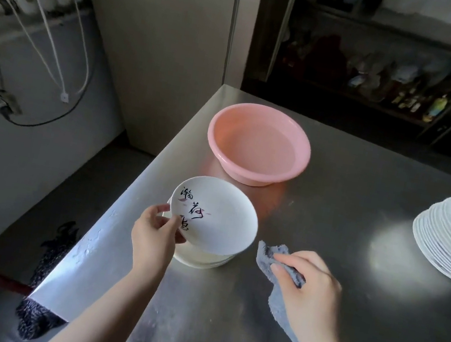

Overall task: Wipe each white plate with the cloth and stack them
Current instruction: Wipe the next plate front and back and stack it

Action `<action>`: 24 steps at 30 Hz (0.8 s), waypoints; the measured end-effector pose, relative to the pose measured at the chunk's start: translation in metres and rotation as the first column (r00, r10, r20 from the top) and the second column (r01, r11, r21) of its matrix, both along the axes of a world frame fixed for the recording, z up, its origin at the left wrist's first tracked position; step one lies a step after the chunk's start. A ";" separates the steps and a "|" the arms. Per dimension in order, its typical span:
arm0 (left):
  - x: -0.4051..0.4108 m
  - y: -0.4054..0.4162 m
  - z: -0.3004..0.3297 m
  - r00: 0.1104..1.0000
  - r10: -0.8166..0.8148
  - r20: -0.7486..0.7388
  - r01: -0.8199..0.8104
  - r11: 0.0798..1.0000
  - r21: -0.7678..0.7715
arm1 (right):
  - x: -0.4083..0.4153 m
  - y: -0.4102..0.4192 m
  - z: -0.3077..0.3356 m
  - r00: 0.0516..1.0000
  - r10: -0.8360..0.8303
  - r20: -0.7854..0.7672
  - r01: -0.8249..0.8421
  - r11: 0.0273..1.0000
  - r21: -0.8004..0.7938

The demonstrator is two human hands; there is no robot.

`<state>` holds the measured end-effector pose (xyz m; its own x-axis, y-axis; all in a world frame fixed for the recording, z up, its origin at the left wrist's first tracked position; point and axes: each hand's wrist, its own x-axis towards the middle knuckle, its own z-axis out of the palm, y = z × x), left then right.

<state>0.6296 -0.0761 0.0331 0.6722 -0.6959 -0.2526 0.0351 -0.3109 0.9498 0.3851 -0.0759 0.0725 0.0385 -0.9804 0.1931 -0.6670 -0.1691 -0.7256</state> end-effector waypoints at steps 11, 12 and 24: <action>-0.145 -0.005 0.021 0.940 -0.321 -0.117 0.301 0.940 -0.162 | -0.153 0.018 0.024 0.917 -0.397 0.045 0.400 0.913 -0.084; -0.165 -0.003 0.018 0.927 -0.352 -0.126 0.331 0.929 -0.164 | -0.170 0.020 0.023 0.909 -0.415 0.045 0.417 0.904 -0.096; -0.374 0.048 -0.049 0.886 -0.357 -0.295 0.381 0.924 0.026 | -0.352 0.042 -0.017 0.954 -0.300 -0.024 0.301 0.952 0.059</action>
